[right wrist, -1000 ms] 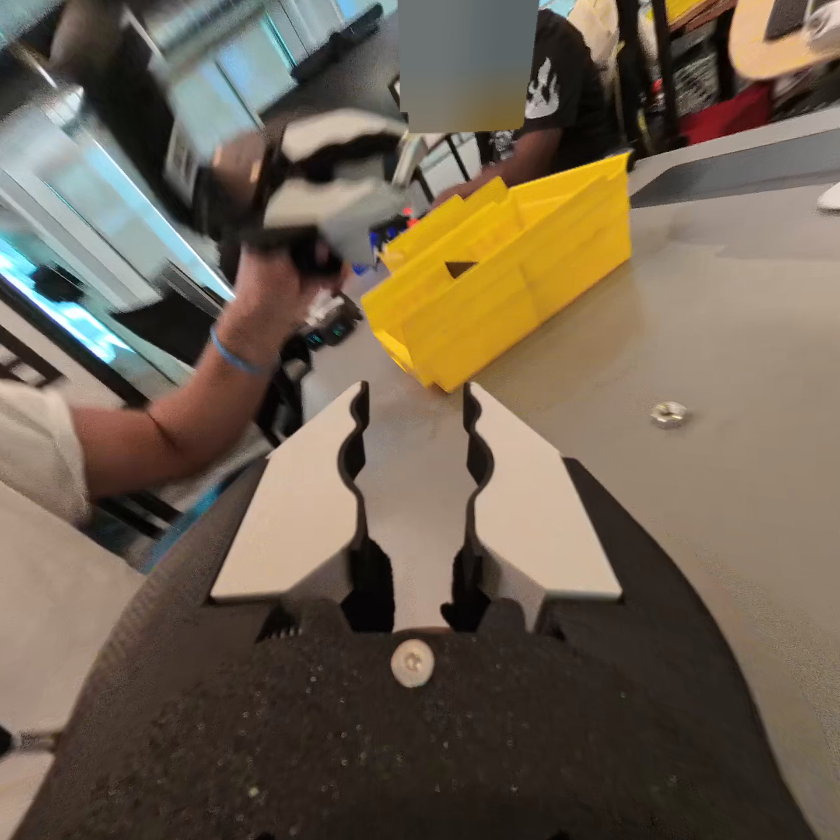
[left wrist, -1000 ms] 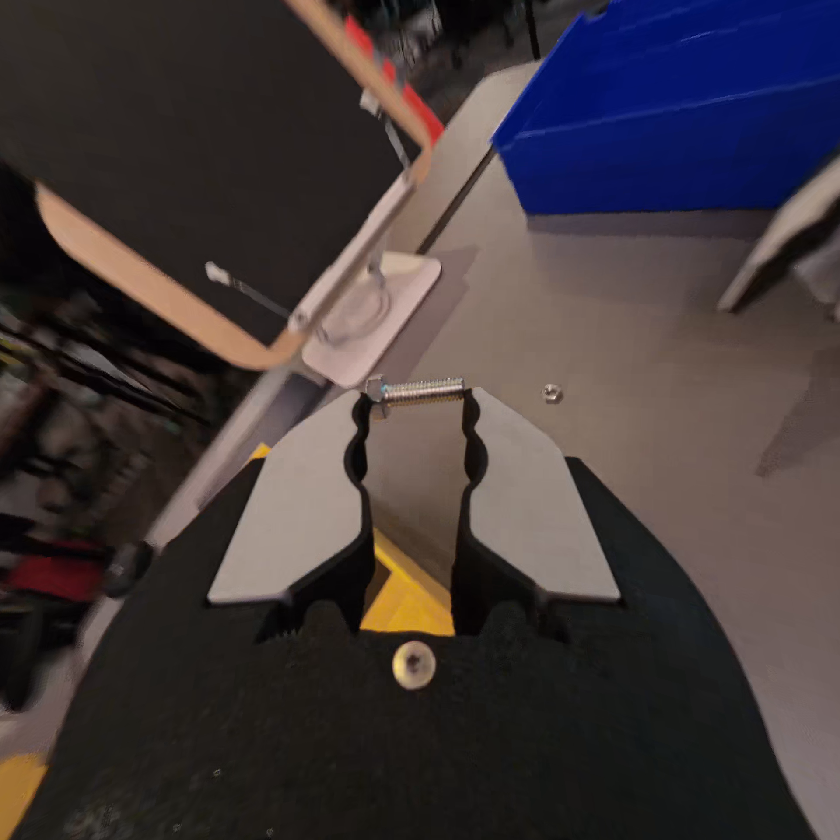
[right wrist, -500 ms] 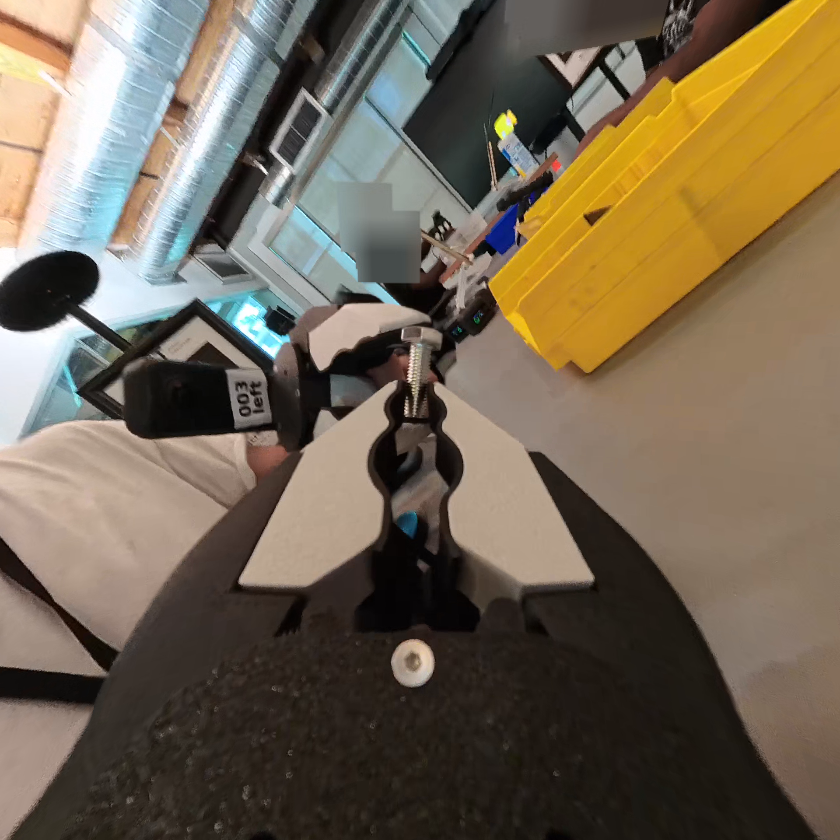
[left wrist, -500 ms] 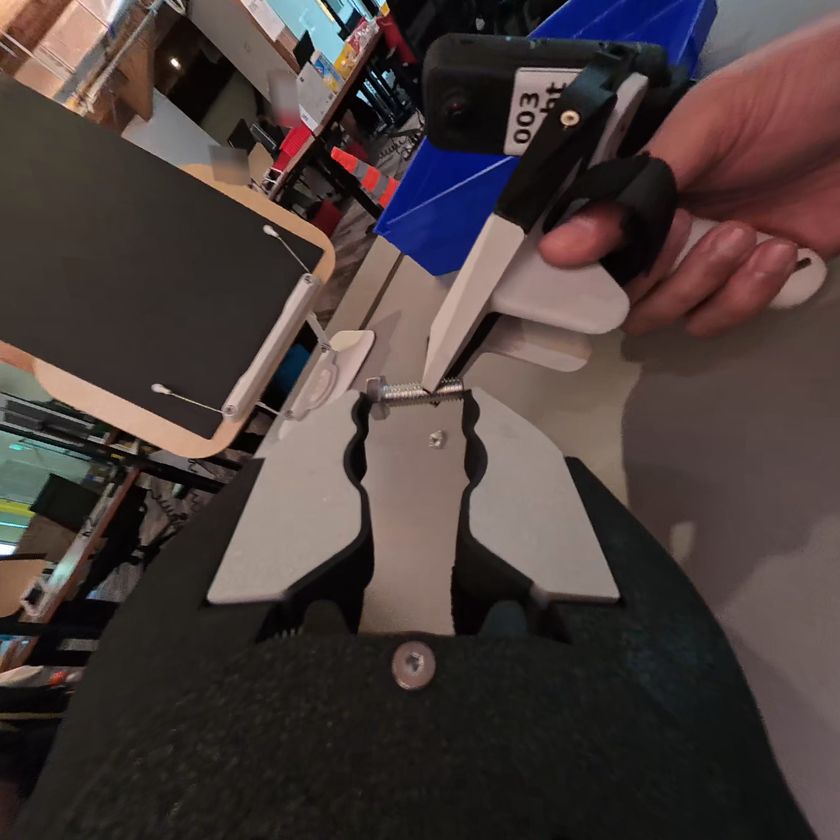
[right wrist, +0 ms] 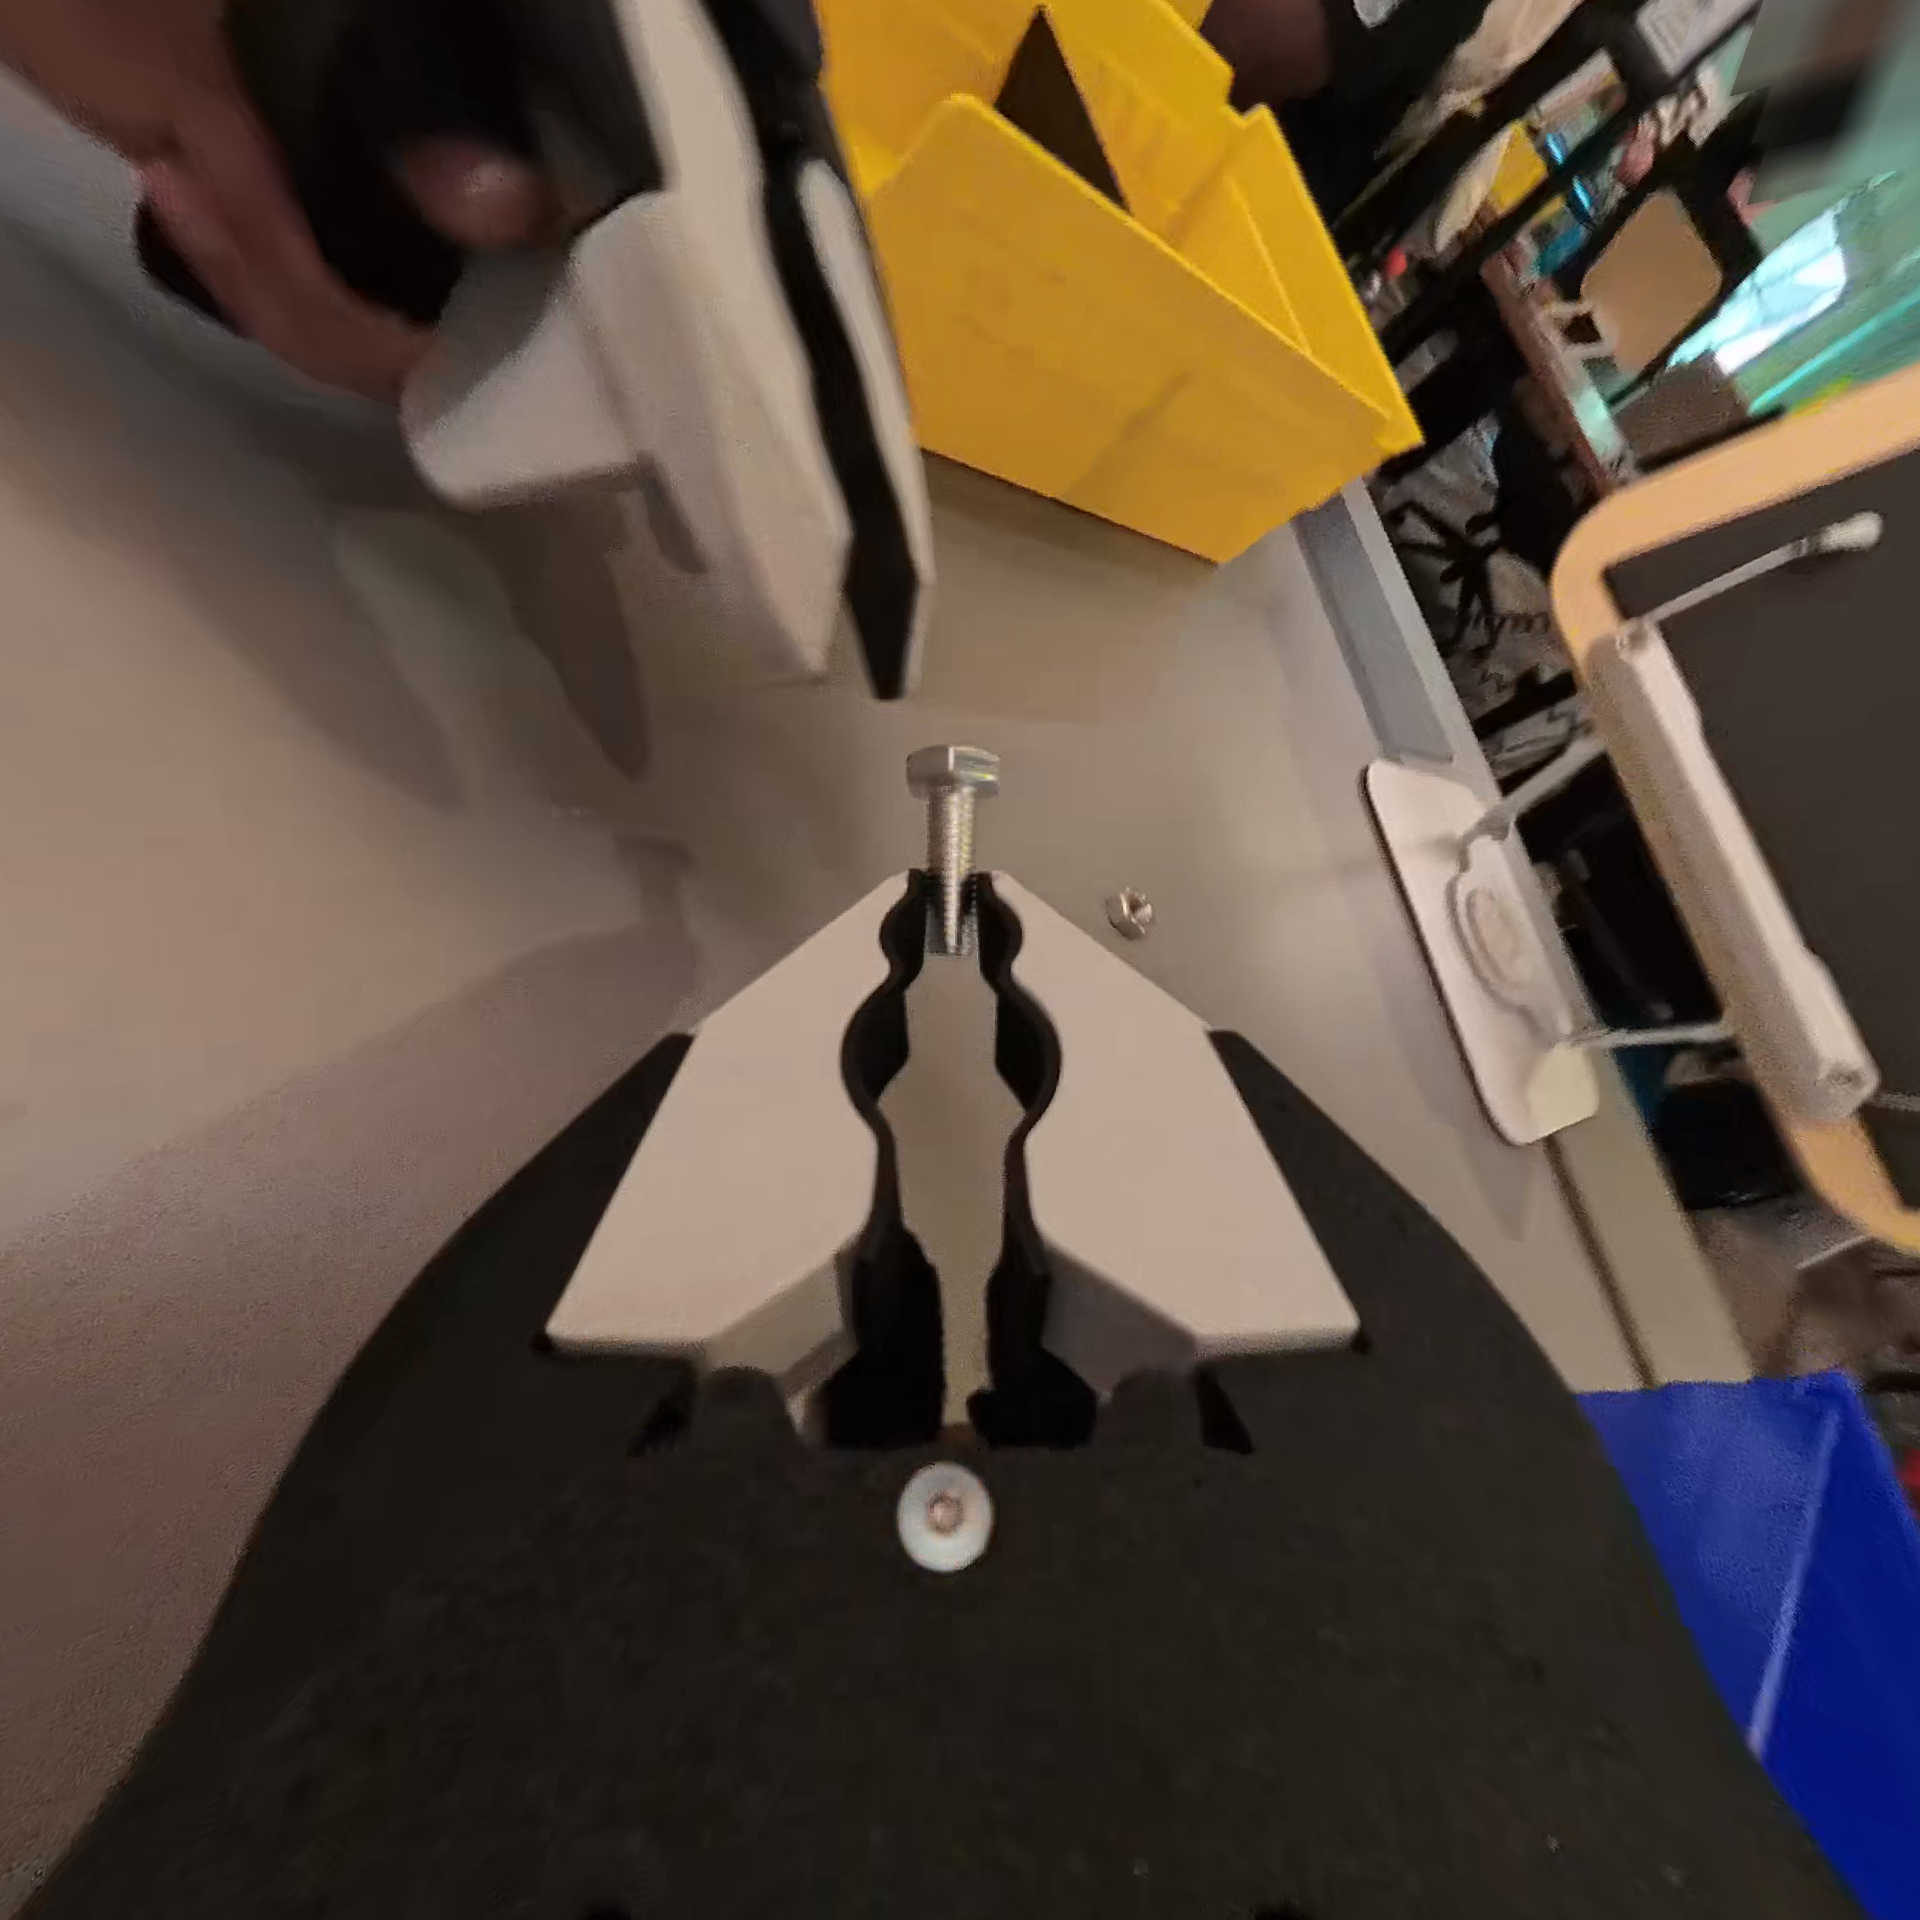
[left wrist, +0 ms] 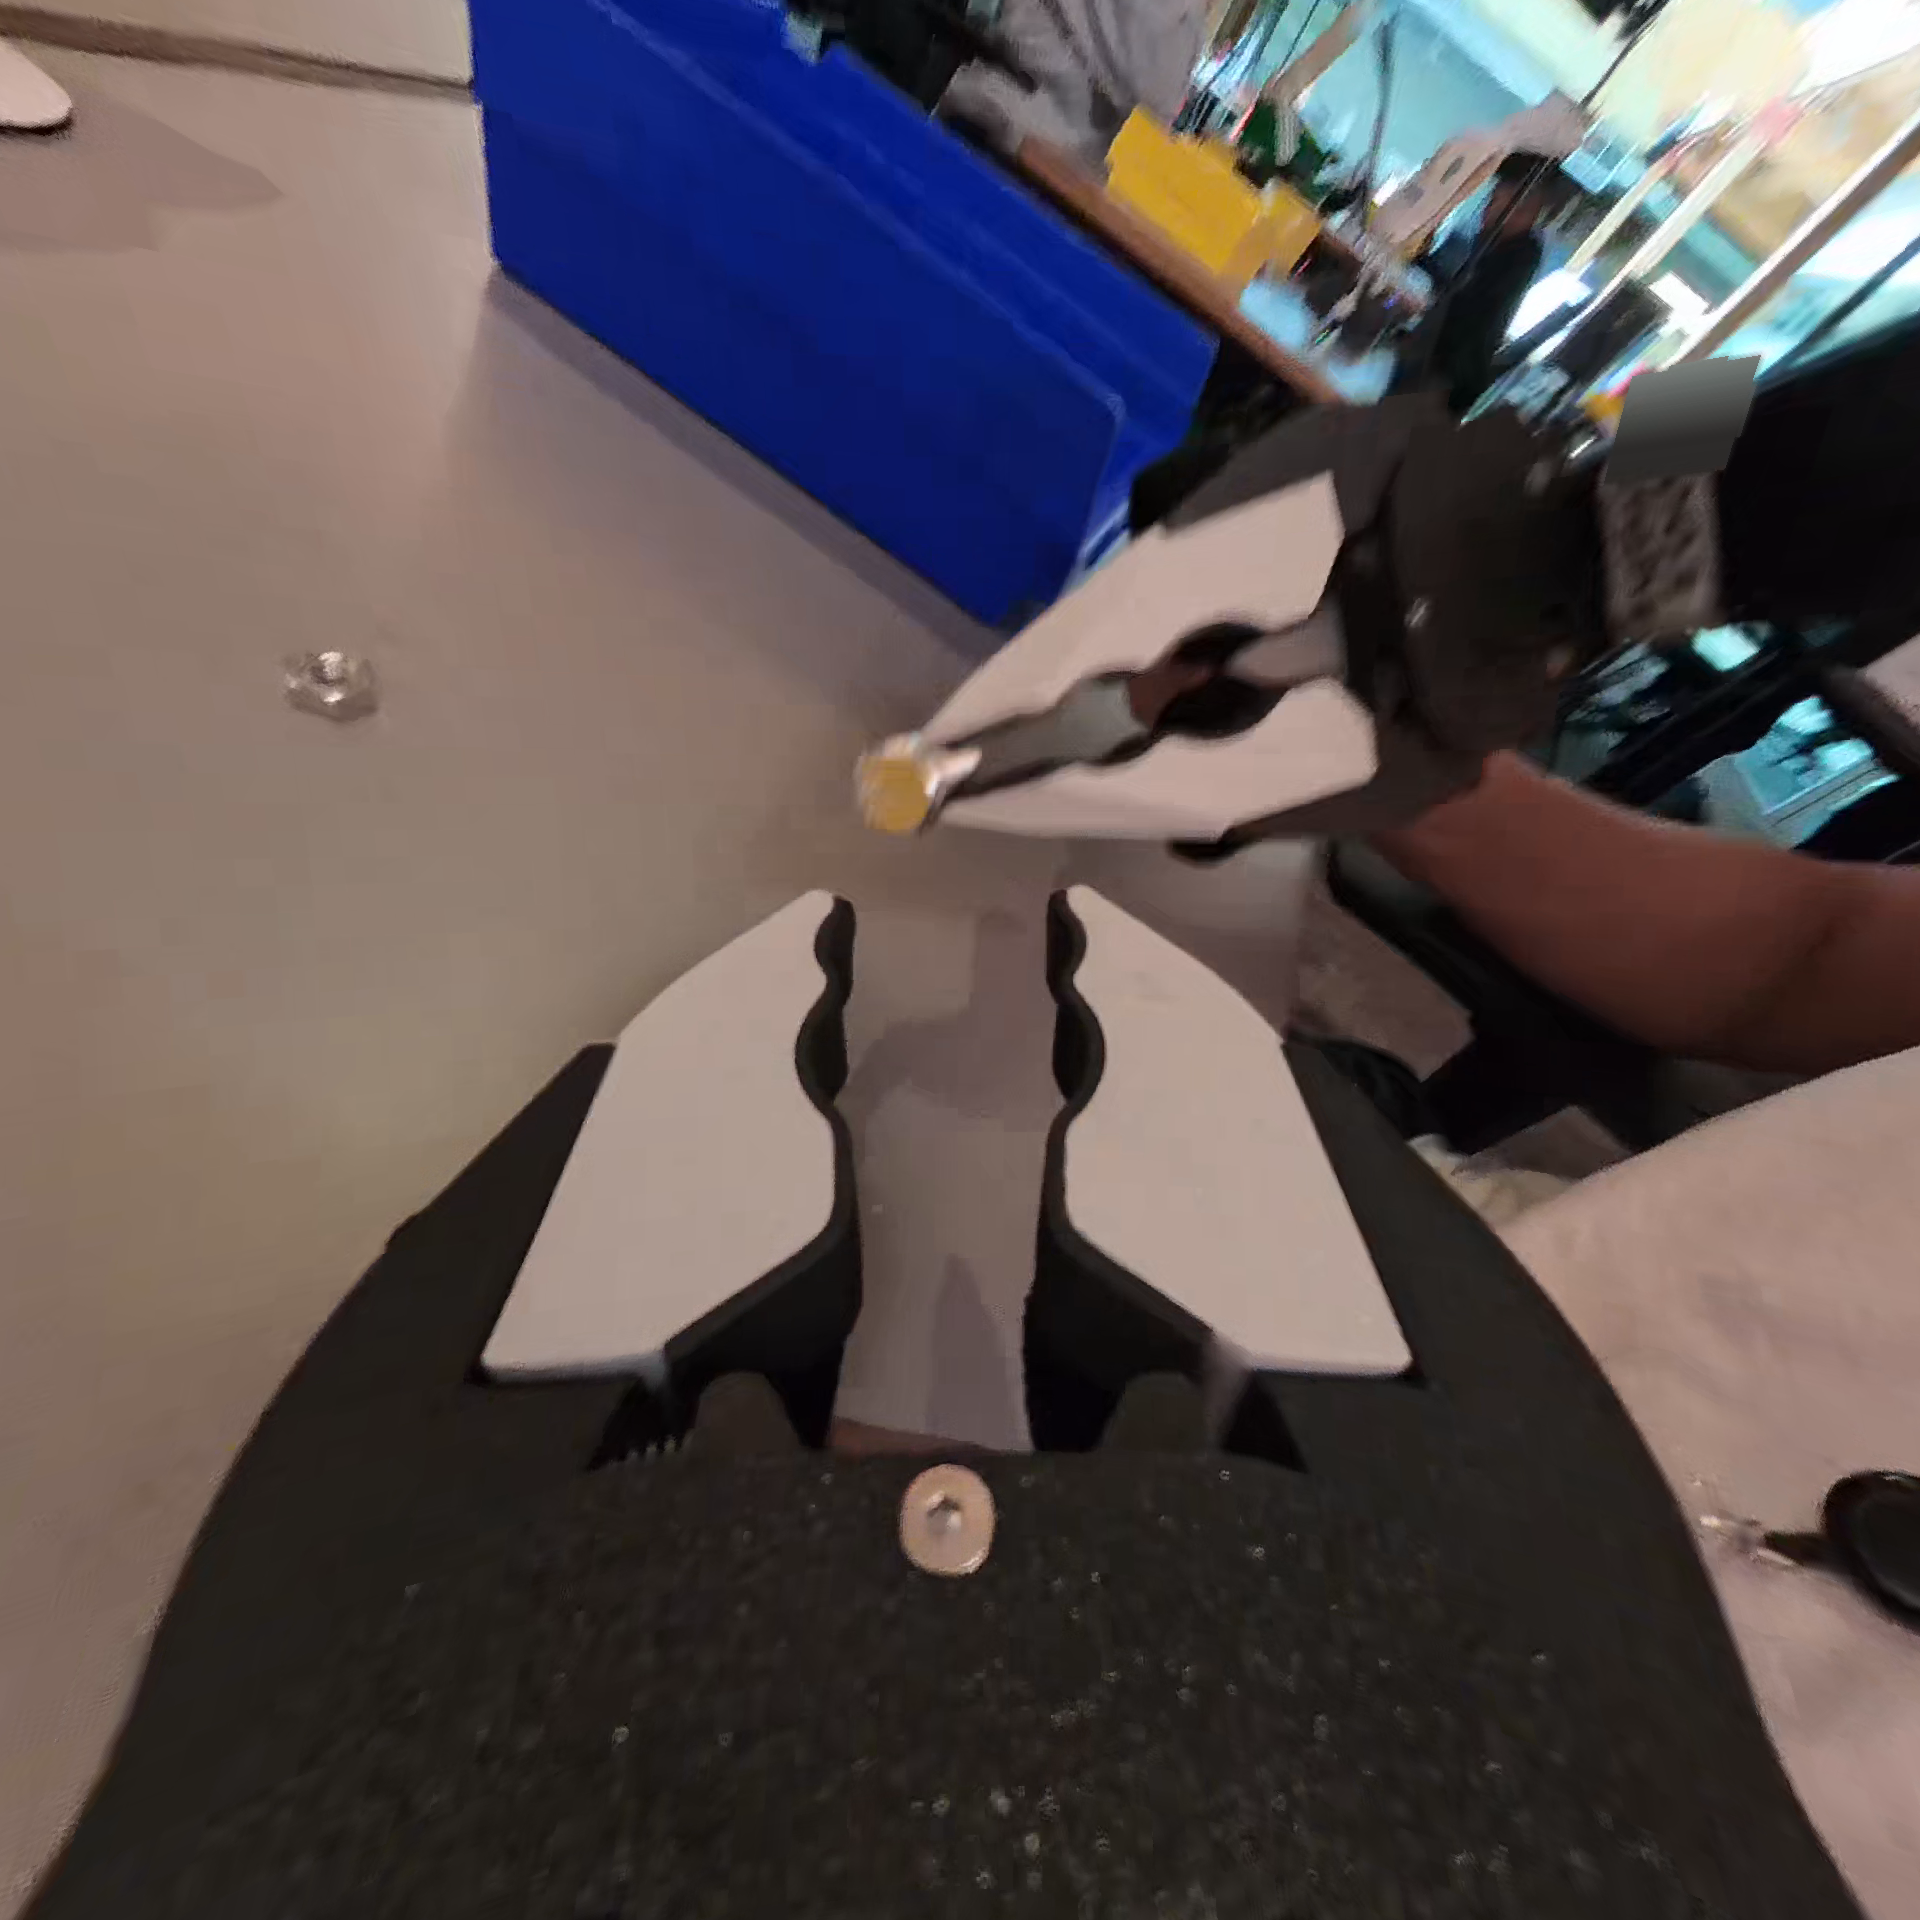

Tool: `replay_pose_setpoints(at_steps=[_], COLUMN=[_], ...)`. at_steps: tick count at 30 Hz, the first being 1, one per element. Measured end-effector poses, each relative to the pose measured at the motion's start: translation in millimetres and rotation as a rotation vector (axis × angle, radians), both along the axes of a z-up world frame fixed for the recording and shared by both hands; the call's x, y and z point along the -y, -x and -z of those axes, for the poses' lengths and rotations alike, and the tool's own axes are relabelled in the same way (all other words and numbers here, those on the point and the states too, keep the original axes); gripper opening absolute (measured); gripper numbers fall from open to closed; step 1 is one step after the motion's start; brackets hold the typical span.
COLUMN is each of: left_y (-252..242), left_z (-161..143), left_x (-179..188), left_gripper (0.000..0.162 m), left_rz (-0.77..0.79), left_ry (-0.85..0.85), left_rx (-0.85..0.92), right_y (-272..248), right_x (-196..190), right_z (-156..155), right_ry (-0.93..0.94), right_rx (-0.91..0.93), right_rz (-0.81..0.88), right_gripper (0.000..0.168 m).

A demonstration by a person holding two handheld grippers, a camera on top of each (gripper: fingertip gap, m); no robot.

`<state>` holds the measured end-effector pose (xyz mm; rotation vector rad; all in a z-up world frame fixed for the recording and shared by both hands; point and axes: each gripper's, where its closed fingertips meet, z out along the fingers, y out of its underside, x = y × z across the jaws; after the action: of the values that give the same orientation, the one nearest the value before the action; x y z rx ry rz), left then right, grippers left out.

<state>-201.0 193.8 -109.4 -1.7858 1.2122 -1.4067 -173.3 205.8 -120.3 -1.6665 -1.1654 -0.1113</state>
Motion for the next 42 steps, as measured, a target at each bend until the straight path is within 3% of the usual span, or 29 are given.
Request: replay_pose_setpoints(at_steps=[4, 22, 28, 32, 35, 42], left_y=[1.7, 11.0, 17.1, 23.9, 25.1, 21.1], left_z=[-1.0, -11.5, -34.7, -57.6, -67.4, -66.2], left_x=[1.7, 15.2, 9.1, 4.2, 7.4, 16.2], left_gripper=[0.034, 0.017, 0.017, 0.017, 0.017, 0.017], left_rz=[0.0, 0.122, 0.074, 0.045, 0.058, 0.091], left_ry=[-0.051, -0.182, -0.239, -0.181, -0.096, -0.079], left_rx=[-0.006, 0.058, 0.165, 0.298, 0.376, 0.377], right_y=[14.0, 34.7, 31.9, 31.8, 38.9, 42.0], right_x=[5.4, 21.4, 22.9, 18.9, 24.1, 26.7], right_z=[0.0, -19.2, -30.5, -50.3, -63.3, -76.4], right_ry=[-0.086, -0.038, 0.137, 0.442, 0.592, 0.531], right_rx=[0.099, -0.155, -0.489, -0.929, -1.171, -1.214], right_rz=[-0.051, -0.196, -0.184, -0.211, -0.309, -0.341], right_gripper=[0.009, 0.009, 0.015, 0.035, 0.036, 0.011])
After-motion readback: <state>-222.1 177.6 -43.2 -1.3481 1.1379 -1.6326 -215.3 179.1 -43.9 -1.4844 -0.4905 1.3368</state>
